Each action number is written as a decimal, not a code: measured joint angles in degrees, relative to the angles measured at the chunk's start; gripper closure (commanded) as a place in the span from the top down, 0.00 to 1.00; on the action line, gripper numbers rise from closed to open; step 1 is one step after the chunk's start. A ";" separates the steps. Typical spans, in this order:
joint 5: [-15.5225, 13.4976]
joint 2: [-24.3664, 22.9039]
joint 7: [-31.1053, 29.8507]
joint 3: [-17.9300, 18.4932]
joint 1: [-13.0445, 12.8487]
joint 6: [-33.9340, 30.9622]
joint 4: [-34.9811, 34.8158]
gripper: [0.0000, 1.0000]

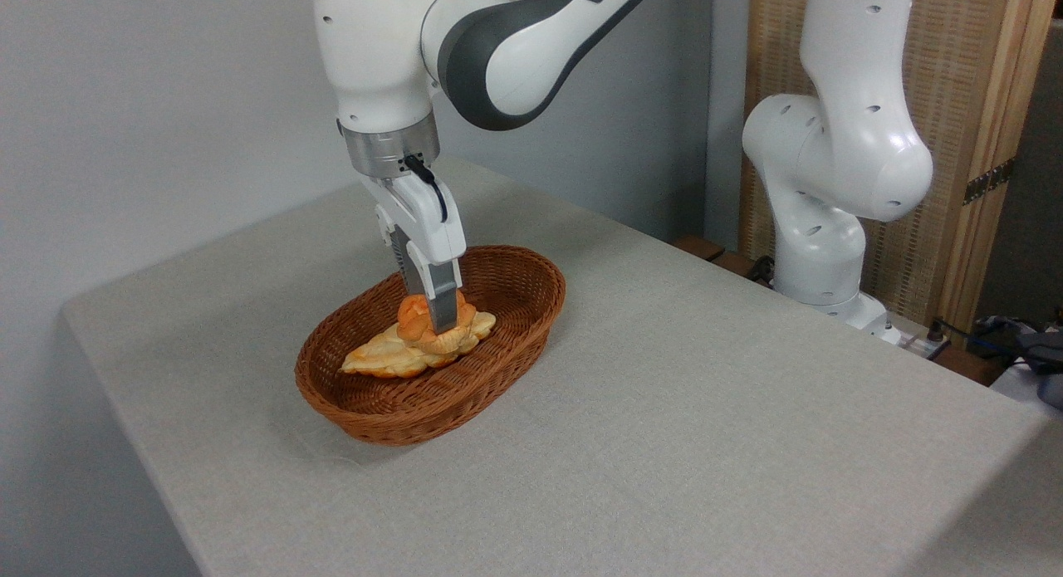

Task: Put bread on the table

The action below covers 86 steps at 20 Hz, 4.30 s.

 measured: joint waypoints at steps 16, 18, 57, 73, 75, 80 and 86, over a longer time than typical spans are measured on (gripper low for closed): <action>0.00 -0.38 2.23 0.21 0.49 0.00 1.60 0.50; 0.00 -0.60 2.29 1.35 0.67 -0.59 3.51 0.51; 8.90 6.45 6.92 17.69 1.18 0.30 16.26 1.00; 1.82 3.62 -2.90 7.06 5.00 -20.48 25.61 1.00; 1.82 3.76 -2.90 7.06 5.22 -20.50 25.61 1.00; 2.40 3.71 -2.90 7.07 5.42 -20.51 25.65 1.00; 5.94 3.44 -2.90 7.26 5.89 -20.51 25.84 1.00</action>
